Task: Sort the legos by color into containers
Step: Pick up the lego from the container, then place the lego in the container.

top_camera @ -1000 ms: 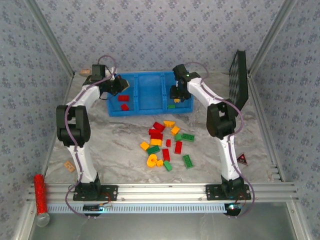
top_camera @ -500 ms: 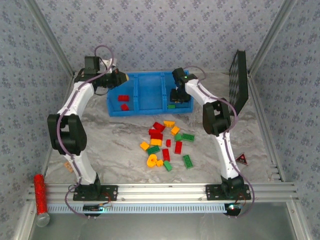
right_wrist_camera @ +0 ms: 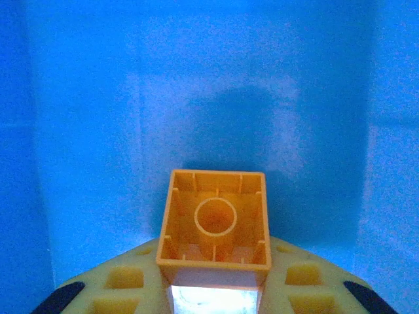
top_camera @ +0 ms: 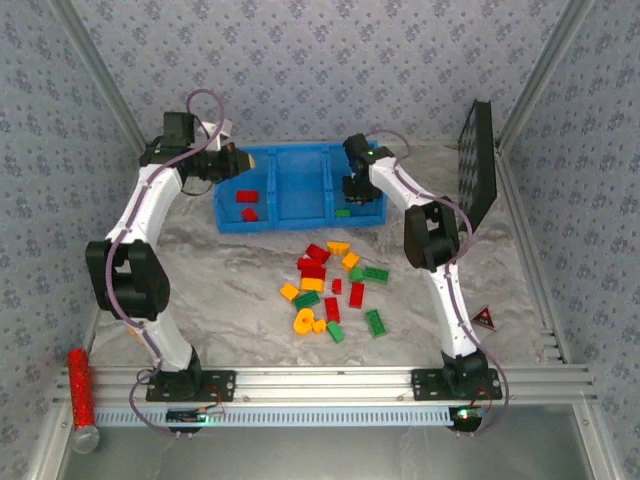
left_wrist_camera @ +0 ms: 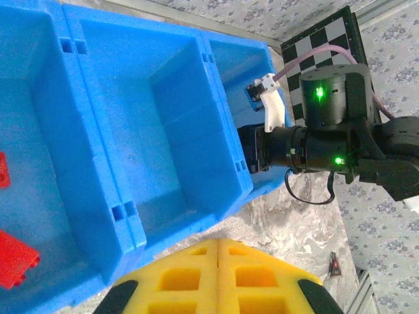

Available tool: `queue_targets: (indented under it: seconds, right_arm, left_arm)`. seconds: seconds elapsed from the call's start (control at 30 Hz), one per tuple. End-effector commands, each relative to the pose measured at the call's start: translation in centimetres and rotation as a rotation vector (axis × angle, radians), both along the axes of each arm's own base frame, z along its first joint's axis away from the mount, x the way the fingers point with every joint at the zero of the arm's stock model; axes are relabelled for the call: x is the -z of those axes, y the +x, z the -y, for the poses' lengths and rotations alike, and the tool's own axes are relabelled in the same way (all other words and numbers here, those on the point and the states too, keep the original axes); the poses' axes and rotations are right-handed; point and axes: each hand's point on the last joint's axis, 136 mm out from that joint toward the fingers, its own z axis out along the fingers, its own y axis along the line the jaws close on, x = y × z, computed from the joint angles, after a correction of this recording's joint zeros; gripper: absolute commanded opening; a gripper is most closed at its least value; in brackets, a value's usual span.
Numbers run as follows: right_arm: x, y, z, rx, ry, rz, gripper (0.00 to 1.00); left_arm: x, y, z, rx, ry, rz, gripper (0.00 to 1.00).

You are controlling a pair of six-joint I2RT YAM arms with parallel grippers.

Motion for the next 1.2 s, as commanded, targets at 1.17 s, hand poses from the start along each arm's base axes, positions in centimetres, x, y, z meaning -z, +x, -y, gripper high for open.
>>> queue_targets:
  seconds: [1.17]
  right_arm:
    - [-3.3, -2.1, -16.2, -0.605, -0.048, 0.224, 0.35]
  left_arm:
    - [-0.3, -12.6, -7.1, -0.174, 0.173, 0.064, 0.06]
